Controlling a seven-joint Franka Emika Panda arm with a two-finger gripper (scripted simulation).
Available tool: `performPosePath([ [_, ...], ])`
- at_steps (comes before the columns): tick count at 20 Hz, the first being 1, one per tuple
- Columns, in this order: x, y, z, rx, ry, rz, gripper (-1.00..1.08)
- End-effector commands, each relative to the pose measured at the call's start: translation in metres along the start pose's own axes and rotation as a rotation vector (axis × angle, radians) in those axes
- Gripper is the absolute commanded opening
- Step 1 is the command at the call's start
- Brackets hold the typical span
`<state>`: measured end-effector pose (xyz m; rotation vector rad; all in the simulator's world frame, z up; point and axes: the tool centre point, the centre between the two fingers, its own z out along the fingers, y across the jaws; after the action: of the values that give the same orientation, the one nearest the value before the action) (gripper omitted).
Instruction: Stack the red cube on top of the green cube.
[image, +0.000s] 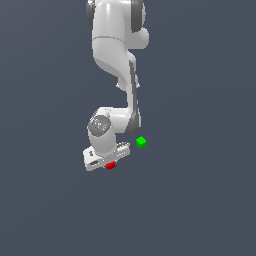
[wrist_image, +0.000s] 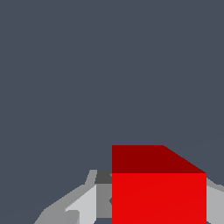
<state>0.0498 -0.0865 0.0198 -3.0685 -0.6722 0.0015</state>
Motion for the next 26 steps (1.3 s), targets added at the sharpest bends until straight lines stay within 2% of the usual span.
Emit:
performPosePath([
  [1,0.000,0.000,0.000,-0.001,0.001,0.000,-1.00],
  [14,0.000,0.000,-0.008,-0.001,0.001,0.000,-1.00],
  [26,-0.001,-0.001,-0.080,-0.001,0.001,0.000,-1.00],
])
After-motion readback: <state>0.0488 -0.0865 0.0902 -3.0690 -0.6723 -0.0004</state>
